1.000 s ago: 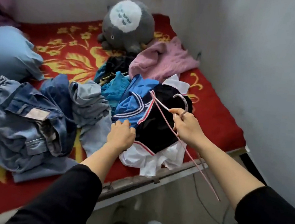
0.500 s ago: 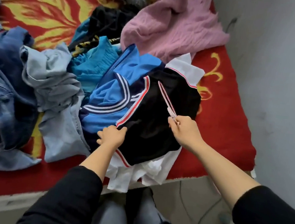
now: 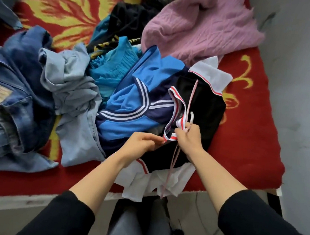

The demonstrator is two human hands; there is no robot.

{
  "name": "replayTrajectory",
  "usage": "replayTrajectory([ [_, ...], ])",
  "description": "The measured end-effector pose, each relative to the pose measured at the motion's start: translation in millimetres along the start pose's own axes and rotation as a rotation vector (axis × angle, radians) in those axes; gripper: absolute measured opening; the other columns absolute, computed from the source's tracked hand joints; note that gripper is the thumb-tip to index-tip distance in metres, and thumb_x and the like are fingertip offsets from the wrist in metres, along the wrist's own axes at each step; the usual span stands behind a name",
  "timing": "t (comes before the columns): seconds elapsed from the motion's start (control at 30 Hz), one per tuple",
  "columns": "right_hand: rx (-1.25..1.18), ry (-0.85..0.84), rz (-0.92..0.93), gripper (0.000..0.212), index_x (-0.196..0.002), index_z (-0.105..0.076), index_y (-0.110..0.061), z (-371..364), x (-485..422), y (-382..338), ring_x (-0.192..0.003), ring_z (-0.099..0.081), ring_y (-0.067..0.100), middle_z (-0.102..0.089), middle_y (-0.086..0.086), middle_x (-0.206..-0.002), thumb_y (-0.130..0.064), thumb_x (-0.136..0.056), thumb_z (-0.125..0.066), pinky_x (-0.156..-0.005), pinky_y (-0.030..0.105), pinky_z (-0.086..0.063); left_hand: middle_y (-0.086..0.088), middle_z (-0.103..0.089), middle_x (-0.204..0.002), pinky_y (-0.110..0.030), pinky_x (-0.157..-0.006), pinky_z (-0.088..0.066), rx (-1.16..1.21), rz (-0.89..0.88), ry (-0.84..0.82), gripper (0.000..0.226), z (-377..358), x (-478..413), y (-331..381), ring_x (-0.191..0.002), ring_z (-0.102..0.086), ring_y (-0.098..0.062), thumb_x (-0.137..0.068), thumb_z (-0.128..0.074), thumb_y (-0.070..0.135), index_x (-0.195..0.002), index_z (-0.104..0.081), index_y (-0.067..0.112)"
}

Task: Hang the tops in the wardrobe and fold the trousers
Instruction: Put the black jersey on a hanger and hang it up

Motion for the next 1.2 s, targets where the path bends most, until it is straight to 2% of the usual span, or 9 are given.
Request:
replayTrajectory([
  [0.17,-0.098,0.002,0.086,0.016,-0.094,-0.069,-0.014,33.5,22.3,-20.6,-0.064,-0.045,0.003,-0.057,-0.007,-0.073,-0.007,-0.090,-0.055,-0.067,0.026,-0.042,-0.003,-0.061,-0.122,-0.028,-0.096,-0.041,-0.386,-0.219,0.326,0.039,6.6,-27.9,43.6,-0.107,-0.057,-0.017,-0.087,-0.057,0.012,-0.125,-0.058,0.019],
  [0.37,-0.194,-0.052,0.176,0.024,-0.069,-0.068,-0.017,82.1,58.4,-70.0,-0.063,-0.046,0.008,-0.053,-0.001,-0.066,0.001,-0.084,-0.063,-0.059,0.027,-0.041,-0.012,-0.040,-0.143,-0.036,-0.110,-0.028,-0.642,-0.351,0.319,0.071,-29.0,-53.9,86.8,-0.132,-0.036,-0.029,-0.082,-0.067,0.034,-0.145,-0.035,0.024],
  [0.53,-0.329,-0.163,0.281,0.018,-0.092,-0.071,0.005,145.9,91.1,-141.4,-0.072,-0.056,0.023,-0.060,0.016,-0.081,0.001,-0.074,-0.068,-0.065,0.034,-0.045,-0.006,-0.069,-0.099,-0.029,-0.074,-0.041,-0.612,-0.326,0.323,0.030,-38.6,-39.1,128.4,-0.098,-0.061,-0.026,-0.088,-0.053,0.043,-0.100,-0.067,0.020],
  [0.7,-0.188,-0.134,0.384,0.024,-0.084,-0.058,0.019,212.6,111.9,-199.5,-0.066,-0.051,0.024,-0.055,0.015,-0.073,0.001,-0.069,-0.061,-0.059,0.028,-0.039,-0.009,-0.053,-0.061,-0.028,-0.059,-0.049,-0.380,-0.359,0.439,0.043,-23.5,6.5,195.8,-0.070,-0.060,-0.030,-0.095,-0.047,0.029,-0.056,-0.051,0.010],
  [0.8,-0.051,0.076,0.426,0.017,-0.061,-0.058,0.003,241.0,111.5,-217.6,-0.052,-0.044,0.010,-0.046,0.007,-0.059,-0.013,-0.054,-0.056,-0.048,0.021,-0.032,-0.007,-0.055,-0.065,-0.026,-0.055,-0.045,-0.194,-0.431,0.540,0.038,-0.7,49.9,255.9,-0.064,-0.054,-0.022,-0.092,-0.050,0.030,-0.057,-0.055,0.015],
  [0.93,-0.060,0.309,0.452,0.022,-0.072,-0.057,0.019,264.1,103.5,-225.6,-0.035,-0.030,0.003,-0.040,0.007,-0.059,-0.002,-0.072,-0.062,-0.036,0.015,-0.021,-0.002,-0.047,-0.059,-0.029,-0.051,-0.035,-0.203,-0.664,0.577,0.024,20.5,124.9,322.3,-0.054,-0.042,-0.016,-0.080,-0.059,0.030,-0.063,-0.058,0.012],
  [1.07,0.041,0.302,0.466,0.015,-0.072,-0.062,-0.011,265.8,97.8,-235.0,-0.050,-0.040,0.008,-0.047,0.000,-0.060,-0.005,-0.085,-0.065,-0.035,0.009,-0.024,-0.005,-0.046,-0.056,-0.029,-0.051,-0.035,-0.245,-0.758,0.552,0.031,23.4,175.2,353.9,-0.050,-0.044,-0.016,-0.075,-0.063,0.039,-0.063,-0.054,0.012],
  [1.1,0.069,0.247,0.483,0.007,-0.086,-0.063,-0.019,261.9,103.4,-241.3,-0.058,-0.046,0.009,-0.053,-0.005,-0.069,-0.014,-0.085,-0.068,-0.038,0.008,-0.029,-0.003,-0.043,-0.052,-0.028,-0.050,-0.034,-0.291,-0.757,0.567,0.038,23.7,180.4,356.6,-0.048,-0.042,-0.017,-0.077,-0.063,0.041,-0.057,-0.048,0.013],
  [1.2,-0.012,0.135,0.565,0.045,-0.129,-0.041,-0.035,249.4,112.5,-257.3,-0.071,-0.055,-0.005,-0.053,-0.016,-0.096,-0.038,-0.090,-0.063,-0.051,0.010,-0.041,0.008,-0.027,-0.039,-0.028,-0.049,-0.026,-0.473,-0.769,0.690,0.053,24.1,186.0,353.7,-0.043,-0.030,-0.017,-0.083,-0.058,0.039,-0.045,-0.028,0.017],
])
Point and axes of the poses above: each hand's wrist, its own x-axis away from the middle knuckle, its own z-axis out of the back of the hand, y = z × x, the point moved 1 cm from there along -x, towards the middle knuckle
